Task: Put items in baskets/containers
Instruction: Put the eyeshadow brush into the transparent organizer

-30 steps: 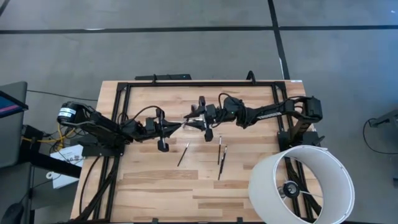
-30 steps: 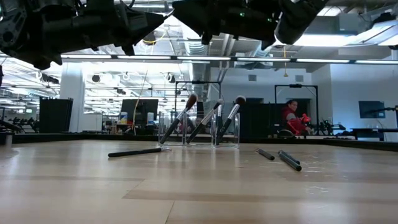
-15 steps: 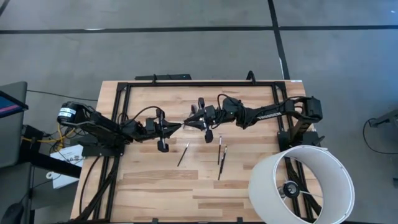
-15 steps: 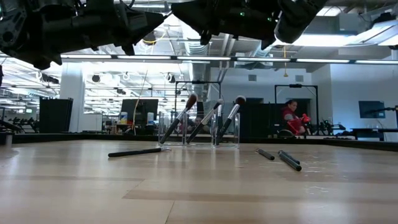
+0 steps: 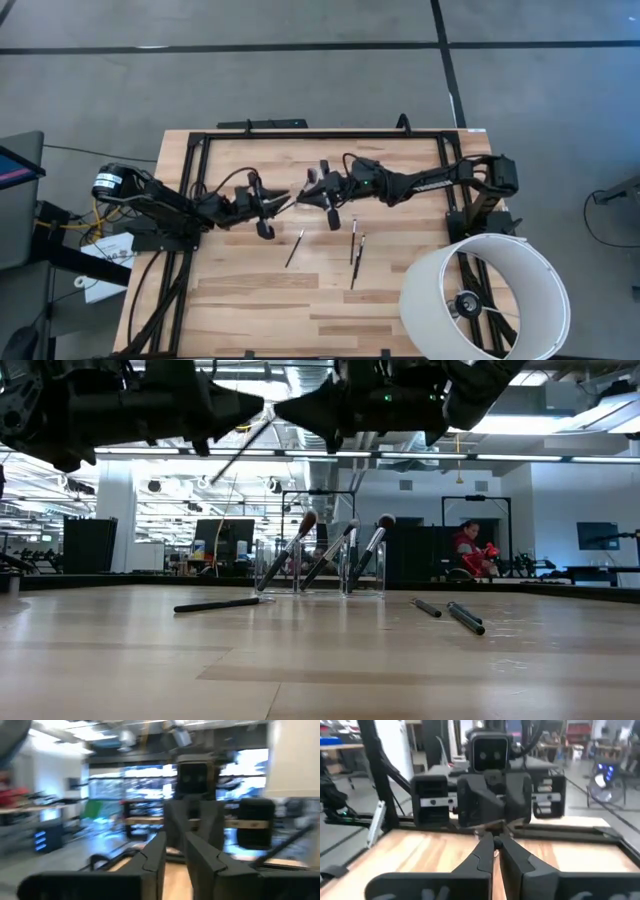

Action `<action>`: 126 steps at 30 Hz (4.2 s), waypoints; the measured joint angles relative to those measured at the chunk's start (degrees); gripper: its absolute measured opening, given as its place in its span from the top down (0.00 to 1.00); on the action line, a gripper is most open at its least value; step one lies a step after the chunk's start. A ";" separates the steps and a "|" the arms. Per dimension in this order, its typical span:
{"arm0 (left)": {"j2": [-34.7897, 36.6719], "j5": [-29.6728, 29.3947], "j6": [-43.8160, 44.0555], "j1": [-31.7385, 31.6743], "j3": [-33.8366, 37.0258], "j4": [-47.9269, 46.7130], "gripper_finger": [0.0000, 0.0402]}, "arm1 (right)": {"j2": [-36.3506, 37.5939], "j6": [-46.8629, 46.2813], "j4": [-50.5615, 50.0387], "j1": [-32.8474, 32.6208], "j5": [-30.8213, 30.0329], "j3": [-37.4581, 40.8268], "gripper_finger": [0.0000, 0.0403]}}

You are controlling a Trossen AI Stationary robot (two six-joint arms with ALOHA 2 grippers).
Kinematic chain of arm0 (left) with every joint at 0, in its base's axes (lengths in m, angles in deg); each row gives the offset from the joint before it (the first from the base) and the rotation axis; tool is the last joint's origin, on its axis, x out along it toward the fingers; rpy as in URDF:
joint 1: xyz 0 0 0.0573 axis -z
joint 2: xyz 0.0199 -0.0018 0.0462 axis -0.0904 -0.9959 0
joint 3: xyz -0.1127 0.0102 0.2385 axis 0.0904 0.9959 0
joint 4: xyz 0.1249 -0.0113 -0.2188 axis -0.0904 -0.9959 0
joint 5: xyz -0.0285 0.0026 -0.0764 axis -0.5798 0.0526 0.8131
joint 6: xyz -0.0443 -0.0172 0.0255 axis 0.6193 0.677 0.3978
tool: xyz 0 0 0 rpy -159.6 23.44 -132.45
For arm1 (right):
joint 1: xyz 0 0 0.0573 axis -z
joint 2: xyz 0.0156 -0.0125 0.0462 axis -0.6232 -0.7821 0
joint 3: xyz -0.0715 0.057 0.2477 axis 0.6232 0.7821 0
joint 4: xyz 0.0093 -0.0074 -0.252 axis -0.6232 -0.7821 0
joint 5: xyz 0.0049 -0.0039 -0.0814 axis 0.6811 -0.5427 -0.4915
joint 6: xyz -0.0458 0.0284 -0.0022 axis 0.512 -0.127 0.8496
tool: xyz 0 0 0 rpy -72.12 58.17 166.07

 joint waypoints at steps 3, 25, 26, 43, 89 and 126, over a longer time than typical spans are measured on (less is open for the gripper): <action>0.00 -5.53 0.05 0.00 0.00 -2.28 0.78 | 1.71 0.02 -5.33 0.66 -5.96 0.00 0.97; -0.04 -5.59 11.00 -0.07 -0.04 -11.35 0.71 | -0.68 -3.50 -21.79 3.98 -15.96 -1.80 0.92; -0.05 -5.61 12.73 -0.06 -0.04 -12.88 0.71 | -0.94 -3.48 -21.93 3.98 -15.97 -1.98 0.90; -0.56 -14.77 25.56 11.27 -14.85 -48.86 0.74 | -1.21 -0.19 -22.60 1.48 -15.96 -2.75 0.68; -31.93 -26.35 43.39 17.85 -20.77 -56.02 0.97 | -1.30 3.02 -21.82 -1.35 -15.99 -2.71 0.69; 13.23 7.28 -2.91 5.36 -4.37 -12.93 0.99 | -3.26 5.70 0.78 -6.68 -3.89 -3.69 0.47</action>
